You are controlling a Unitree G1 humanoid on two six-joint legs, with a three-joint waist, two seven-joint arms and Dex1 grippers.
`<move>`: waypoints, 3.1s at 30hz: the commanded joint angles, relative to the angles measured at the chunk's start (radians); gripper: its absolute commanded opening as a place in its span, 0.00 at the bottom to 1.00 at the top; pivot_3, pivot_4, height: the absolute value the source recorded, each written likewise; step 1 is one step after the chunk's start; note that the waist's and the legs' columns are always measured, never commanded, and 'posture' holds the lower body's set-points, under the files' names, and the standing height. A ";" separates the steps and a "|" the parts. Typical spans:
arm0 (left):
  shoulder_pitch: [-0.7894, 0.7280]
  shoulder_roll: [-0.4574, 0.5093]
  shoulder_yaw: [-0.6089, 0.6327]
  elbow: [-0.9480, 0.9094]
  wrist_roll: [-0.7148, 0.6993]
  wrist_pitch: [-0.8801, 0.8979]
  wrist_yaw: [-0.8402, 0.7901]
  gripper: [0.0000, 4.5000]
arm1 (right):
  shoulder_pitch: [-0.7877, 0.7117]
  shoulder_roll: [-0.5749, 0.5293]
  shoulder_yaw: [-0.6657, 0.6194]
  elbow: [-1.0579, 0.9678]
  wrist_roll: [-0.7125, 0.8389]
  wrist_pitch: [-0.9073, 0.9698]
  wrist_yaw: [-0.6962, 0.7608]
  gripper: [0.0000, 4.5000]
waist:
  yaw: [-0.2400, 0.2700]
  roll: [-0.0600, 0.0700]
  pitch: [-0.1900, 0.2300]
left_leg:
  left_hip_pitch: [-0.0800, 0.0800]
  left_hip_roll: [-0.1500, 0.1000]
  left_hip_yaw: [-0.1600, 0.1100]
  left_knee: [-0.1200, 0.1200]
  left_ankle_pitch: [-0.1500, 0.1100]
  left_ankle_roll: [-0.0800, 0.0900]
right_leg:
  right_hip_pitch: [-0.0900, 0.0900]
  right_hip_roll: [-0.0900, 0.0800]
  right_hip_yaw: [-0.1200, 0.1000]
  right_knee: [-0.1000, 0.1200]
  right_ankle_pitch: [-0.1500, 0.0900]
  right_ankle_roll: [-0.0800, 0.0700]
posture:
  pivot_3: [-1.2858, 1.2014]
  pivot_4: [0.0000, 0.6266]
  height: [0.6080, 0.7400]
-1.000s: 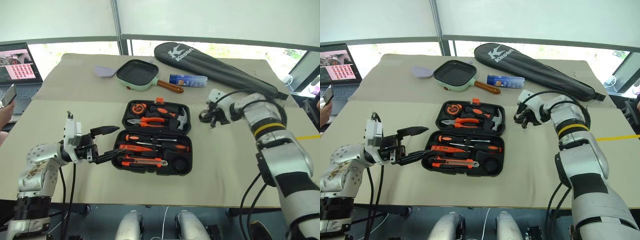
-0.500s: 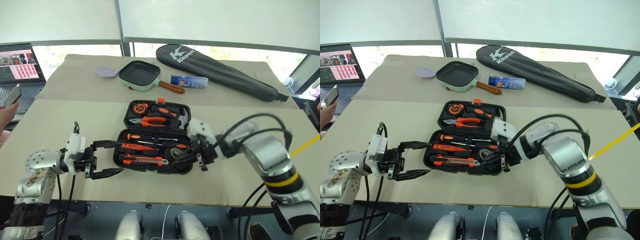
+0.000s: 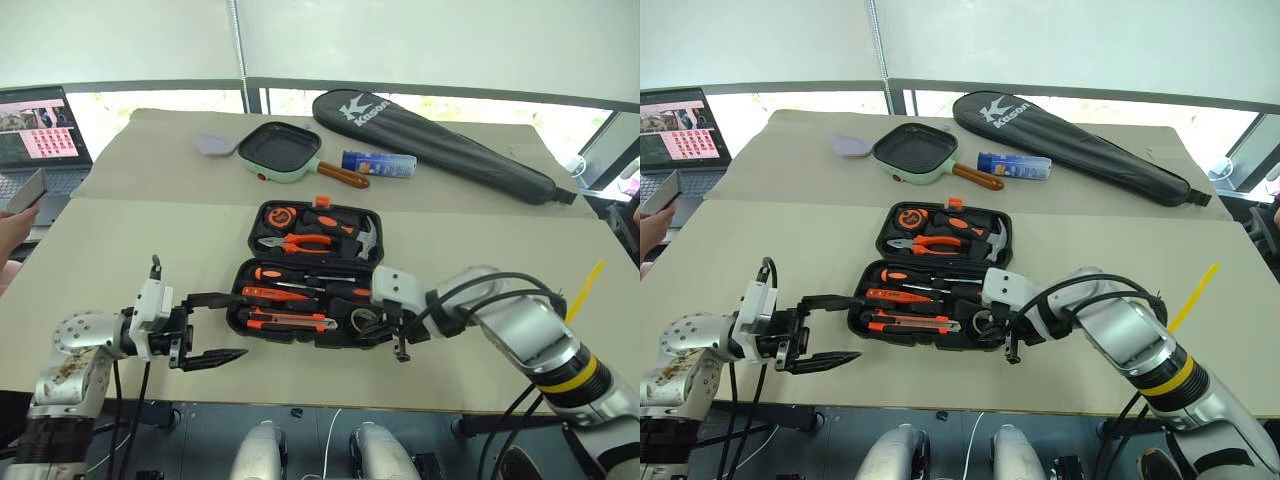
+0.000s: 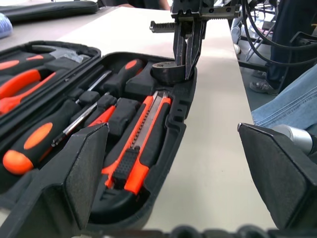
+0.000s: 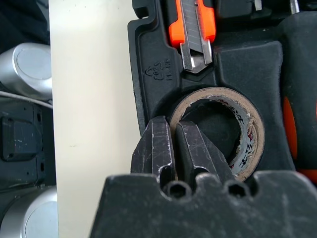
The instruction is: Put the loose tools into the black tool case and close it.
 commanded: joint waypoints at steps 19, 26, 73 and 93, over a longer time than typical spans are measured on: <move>-0.198 -0.026 0.086 0.157 0.114 0.285 0.606 0.39 | 0.019 0.083 -0.352 0.518 -0.016 -0.686 -0.093 0.04 | 0.000 -0.005 0.001 | 0.001 0.000 -0.001 0.000 0.000 0.000 | 0.001 0.001 0.000 0.001 0.000 0.000 | 0.52 0.24 1.00; -0.366 -0.107 -0.039 0.295 0.234 0.233 0.650 0.01 | 0.009 0.156 -0.272 0.692 -0.165 -0.824 -0.185 0.00 | -0.003 -0.005 0.002 | 0.000 -0.001 0.000 0.000 0.000 0.000 | -0.001 0.001 0.001 0.003 0.000 0.000 | 0.52 0.24 1.00; -0.636 -0.052 -0.054 0.191 0.058 1.103 0.652 1.00 | -0.142 0.025 -0.424 0.373 0.179 0.361 -0.266 0.99 | -0.002 -0.006 0.002 | 0.000 0.000 -0.004 0.002 0.001 0.000 | 0.000 0.004 0.001 0.005 0.000 0.000 | 0.52 0.24 1.00; -0.685 -0.100 -0.119 0.302 0.135 1.084 0.742 1.00 | -0.288 0.187 -0.321 0.668 0.093 0.344 -0.468 0.84 | -0.007 -0.006 0.003 | -0.005 0.000 -0.003 0.001 0.001 -0.001 | -0.005 0.004 0.001 0.004 0.000 0.000 | 0.52 0.24 1.00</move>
